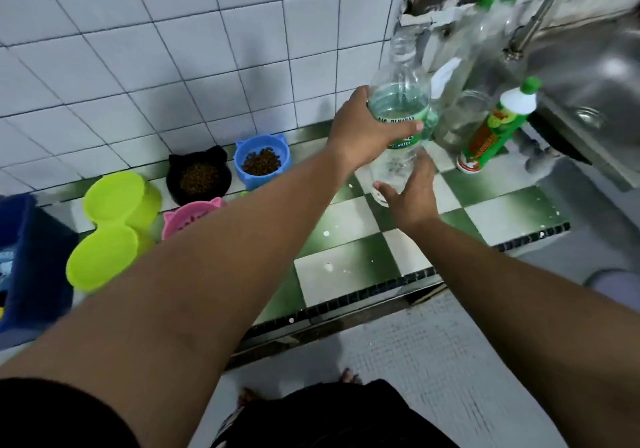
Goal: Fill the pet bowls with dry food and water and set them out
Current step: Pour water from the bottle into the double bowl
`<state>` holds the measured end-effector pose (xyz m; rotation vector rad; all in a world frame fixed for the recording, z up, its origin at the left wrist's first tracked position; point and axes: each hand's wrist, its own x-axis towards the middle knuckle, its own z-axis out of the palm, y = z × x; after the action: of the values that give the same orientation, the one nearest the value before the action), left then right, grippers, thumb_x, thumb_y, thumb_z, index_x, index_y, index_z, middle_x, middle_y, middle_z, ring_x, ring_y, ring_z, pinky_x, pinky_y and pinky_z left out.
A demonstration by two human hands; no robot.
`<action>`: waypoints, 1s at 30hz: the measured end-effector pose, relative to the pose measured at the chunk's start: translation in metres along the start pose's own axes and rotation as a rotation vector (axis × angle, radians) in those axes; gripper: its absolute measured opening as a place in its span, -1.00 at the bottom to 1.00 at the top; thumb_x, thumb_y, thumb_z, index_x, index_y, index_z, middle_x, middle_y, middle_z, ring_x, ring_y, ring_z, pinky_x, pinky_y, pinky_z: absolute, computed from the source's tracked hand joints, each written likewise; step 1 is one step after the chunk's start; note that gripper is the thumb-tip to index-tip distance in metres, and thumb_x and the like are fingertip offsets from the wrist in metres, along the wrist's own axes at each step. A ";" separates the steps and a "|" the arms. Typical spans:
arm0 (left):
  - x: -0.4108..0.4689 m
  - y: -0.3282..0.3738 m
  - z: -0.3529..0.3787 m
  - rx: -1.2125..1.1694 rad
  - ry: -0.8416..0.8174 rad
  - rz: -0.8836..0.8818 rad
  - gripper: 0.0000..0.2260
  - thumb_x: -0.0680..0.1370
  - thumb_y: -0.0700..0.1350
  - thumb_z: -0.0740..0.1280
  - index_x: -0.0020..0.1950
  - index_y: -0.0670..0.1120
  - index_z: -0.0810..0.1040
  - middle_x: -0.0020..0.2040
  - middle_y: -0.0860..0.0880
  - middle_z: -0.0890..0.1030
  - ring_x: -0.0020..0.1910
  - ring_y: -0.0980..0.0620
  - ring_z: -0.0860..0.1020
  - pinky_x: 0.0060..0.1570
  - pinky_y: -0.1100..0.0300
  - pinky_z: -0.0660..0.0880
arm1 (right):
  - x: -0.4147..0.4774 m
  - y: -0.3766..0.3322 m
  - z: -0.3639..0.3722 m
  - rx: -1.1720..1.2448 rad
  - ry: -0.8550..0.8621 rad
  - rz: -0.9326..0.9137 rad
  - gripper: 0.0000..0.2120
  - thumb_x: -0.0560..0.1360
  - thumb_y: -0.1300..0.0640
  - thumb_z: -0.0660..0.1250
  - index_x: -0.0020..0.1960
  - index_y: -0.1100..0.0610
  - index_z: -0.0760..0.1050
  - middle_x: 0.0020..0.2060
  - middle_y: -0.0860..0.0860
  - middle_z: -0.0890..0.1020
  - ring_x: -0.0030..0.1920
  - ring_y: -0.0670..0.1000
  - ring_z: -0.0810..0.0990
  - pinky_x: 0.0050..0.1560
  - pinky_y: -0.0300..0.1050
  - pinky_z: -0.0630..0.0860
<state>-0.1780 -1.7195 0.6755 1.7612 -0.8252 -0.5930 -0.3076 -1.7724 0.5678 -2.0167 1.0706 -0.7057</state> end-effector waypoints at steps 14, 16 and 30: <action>0.058 -0.014 0.048 0.161 -0.355 0.081 -0.32 0.30 -0.12 0.66 0.36 0.00 0.47 0.13 0.13 0.64 0.07 0.20 0.63 0.10 0.22 0.59 | 0.007 0.088 -0.046 -0.345 -0.297 0.108 -0.44 0.52 0.20 0.36 0.50 0.09 0.34 0.43 0.12 0.43 0.41 0.15 0.41 0.40 -0.11 0.30; 0.062 -0.020 0.047 0.132 -0.387 0.077 -0.27 0.29 -0.12 0.66 0.41 0.01 0.45 0.17 0.13 0.64 0.13 0.19 0.62 0.17 0.20 0.57 | 0.000 0.096 -0.041 -0.413 -0.357 0.098 -0.54 0.51 0.25 0.32 0.40 0.05 0.47 0.39 0.09 0.49 0.35 0.15 0.47 0.35 -0.08 0.40; 0.056 -0.037 0.047 0.019 -0.372 0.061 -0.05 0.10 0.18 0.72 0.43 0.10 0.43 0.29 0.11 0.61 0.31 0.05 0.57 0.38 -0.07 0.49 | 0.008 0.090 -0.061 -0.431 -0.131 0.047 -0.67 0.47 0.31 0.27 0.20 0.23 0.61 0.14 0.20 0.62 0.14 0.21 0.59 0.13 -0.08 0.51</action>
<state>-0.1676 -1.7830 0.6256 1.6596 -1.1382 -0.8903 -0.3896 -1.8349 0.5315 -2.3506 1.2677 -0.3285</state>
